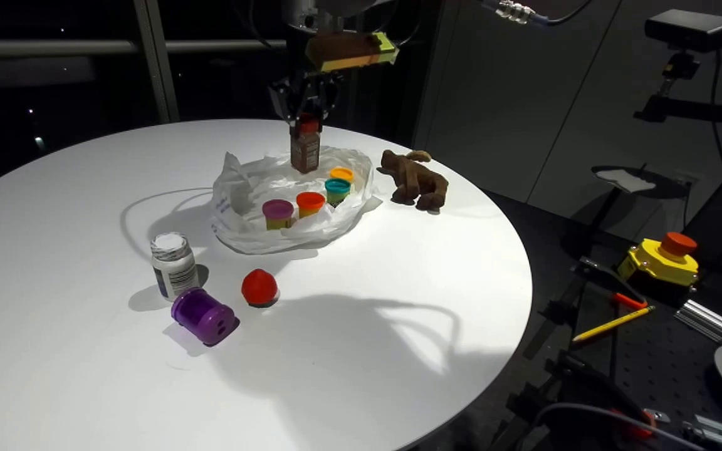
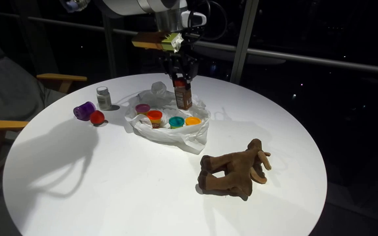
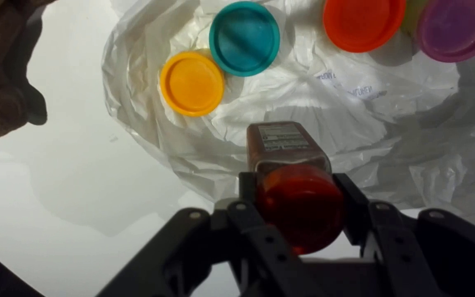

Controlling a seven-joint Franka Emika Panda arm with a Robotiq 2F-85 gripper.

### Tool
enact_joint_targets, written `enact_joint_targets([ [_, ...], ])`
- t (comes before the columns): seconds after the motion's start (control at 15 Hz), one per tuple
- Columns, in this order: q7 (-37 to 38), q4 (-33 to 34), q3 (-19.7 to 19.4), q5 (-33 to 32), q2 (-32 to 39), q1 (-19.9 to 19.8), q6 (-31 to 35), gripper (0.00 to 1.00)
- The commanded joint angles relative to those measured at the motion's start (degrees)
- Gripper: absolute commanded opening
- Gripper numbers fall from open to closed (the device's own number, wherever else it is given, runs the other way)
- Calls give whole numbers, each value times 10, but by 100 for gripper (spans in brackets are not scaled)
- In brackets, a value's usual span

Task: Pick up the objects from the table and put them in the plastic bag.

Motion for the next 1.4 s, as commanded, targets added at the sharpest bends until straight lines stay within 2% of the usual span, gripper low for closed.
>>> enact_joint_targets([
  [0.0, 20, 49, -7, -1, 66, 13, -9, 24],
  [0.2, 34, 79, -6, 14, 114, 13, 17, 24],
  [0.4, 52, 107, -13, 15, 122, 17, 20, 24],
  [0.6, 57, 107, -15, 15, 111, 17, 20, 24],
  [0.67, 57, 109, -18, 13, 111, 17, 22, 27],
  [0.73, 56, 107, -19, 11, 108, 17, 22, 74],
  [0.8, 55, 100, -20, 11, 97, 17, 21, 74],
  [1.0, 70, 87, -33, -1, 70, 35, 15, 95],
  [1.07, 64, 68, -40, -6, 40, 31, 16, 100],
  [1.33, 66, 32, -35, -14, -29, 54, -10, 100],
])
